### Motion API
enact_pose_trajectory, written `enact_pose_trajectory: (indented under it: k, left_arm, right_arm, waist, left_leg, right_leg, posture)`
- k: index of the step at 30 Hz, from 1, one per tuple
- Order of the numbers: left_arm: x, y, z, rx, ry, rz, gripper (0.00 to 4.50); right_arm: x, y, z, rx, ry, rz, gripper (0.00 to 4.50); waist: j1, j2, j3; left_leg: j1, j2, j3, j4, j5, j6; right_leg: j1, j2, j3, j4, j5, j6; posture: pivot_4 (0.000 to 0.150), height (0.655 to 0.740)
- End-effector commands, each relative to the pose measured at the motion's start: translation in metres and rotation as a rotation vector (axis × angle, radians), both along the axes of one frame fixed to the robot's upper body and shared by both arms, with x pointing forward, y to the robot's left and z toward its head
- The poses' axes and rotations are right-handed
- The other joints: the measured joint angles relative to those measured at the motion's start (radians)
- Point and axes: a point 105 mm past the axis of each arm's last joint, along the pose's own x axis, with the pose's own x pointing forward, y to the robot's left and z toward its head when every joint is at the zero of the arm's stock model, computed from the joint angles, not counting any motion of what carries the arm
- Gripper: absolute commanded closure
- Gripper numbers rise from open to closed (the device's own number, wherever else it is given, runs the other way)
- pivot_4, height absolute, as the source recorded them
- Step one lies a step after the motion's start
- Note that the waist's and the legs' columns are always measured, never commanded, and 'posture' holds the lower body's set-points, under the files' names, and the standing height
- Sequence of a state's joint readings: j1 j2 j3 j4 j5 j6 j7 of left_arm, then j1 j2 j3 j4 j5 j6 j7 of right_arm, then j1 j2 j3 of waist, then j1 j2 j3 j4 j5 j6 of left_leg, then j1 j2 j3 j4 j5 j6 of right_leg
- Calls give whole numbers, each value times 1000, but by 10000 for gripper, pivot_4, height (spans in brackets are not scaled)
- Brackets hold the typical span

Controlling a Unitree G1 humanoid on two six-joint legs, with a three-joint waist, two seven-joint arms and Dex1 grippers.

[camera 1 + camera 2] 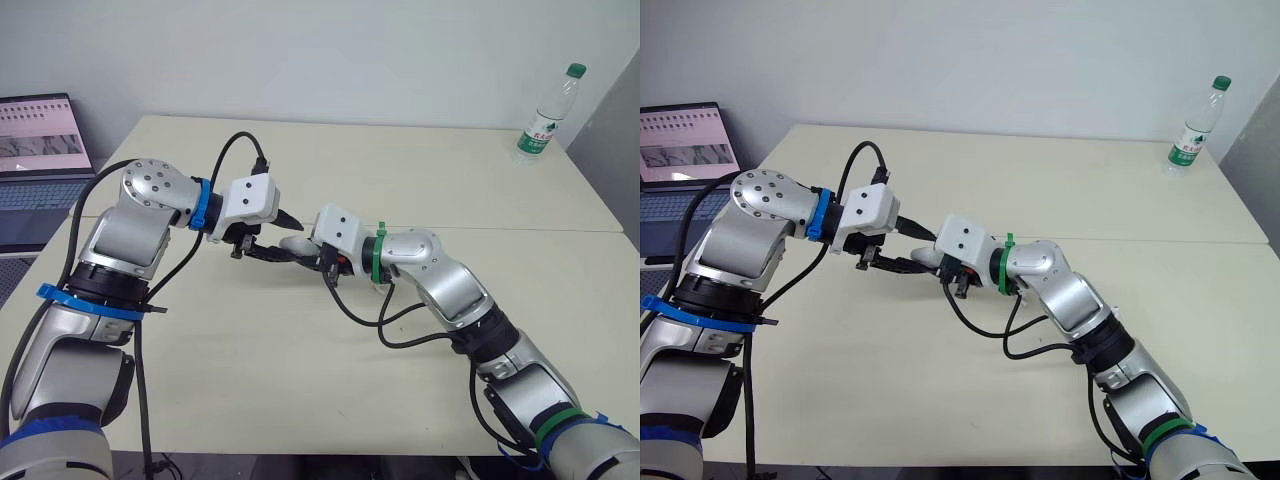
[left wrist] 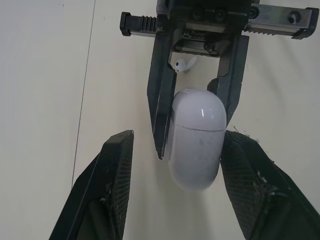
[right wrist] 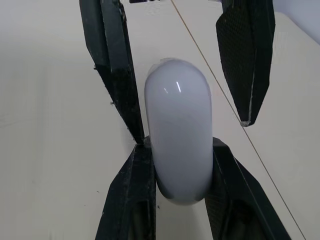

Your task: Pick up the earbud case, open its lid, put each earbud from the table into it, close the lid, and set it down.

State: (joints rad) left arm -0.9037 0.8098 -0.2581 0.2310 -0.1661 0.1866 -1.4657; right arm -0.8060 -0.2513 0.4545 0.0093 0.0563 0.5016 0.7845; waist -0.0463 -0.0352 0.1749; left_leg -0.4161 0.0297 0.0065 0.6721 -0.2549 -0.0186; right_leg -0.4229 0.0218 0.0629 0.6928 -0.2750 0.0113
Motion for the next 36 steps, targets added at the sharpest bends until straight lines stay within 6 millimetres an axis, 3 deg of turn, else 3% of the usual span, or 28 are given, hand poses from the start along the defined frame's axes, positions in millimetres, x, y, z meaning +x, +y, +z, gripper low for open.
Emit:
enact_pose_trajectory:
  k: [1,6,15,19,25,29,36]
  left_arm:
    - [-2,-1,11,6,-34,-15,22281]
    - [-5,0,8,23,-13,-15,36447]
    - [-4,3,5,30,11,11,37142]
    - [-3,5,7,-60,81,70,37142]
    - [-3,14,6,-287,261,220,37142]
    - [-8,13,-1,-366,292,275,37142]
    - [-15,6,-2,-406,290,291,37142]
  right_arm:
    - [-5,6,23,34,-83,35,36355]
    - [-4,7,25,33,-89,36,36355]
    - [-3,12,32,32,-100,51,36355]
    - [-3,1,34,62,-82,52,23073]
    - [-2,-40,39,161,-50,-3,1600]
    - [-5,-52,43,207,-50,-38,332]
    - [-4,-44,42,203,-90,-45,332]
  waist:
    - [0,0,0]
    - [0,0,0]
    - [-1,0,0]
    - [-2,0,0]
    - [-2,0,0]
    - [-1,0,0]
    - [-2,0,0]
  left_leg:
    - [0,0,0,0,0,0]
    - [-1,0,-1,3,0,0]
    - [-1,0,-1,4,0,0]
    - [-1,0,-1,4,0,0]
    - [-1,0,-3,5,0,0]
    - [-1,0,-3,5,0,0]
    - [-1,0,-3,5,0,0]
  right_leg:
    - [0,0,0,0,0,0]
    - [0,0,0,3,-1,-1]
    - [0,0,0,4,-1,-1]
    - [0,0,0,4,-1,-1]
    - [1,-1,-1,4,-1,-1]
    - [1,-1,-1,4,-2,-1]
    - [1,-1,0,5,-2,-1]
  posture:
    - [1500,7400]
    - [1500,7400]
    - [1500,7400]
    - [1500,7400]
    - [1500,7400]
    - [1500,7400]
    - [1500,7400]
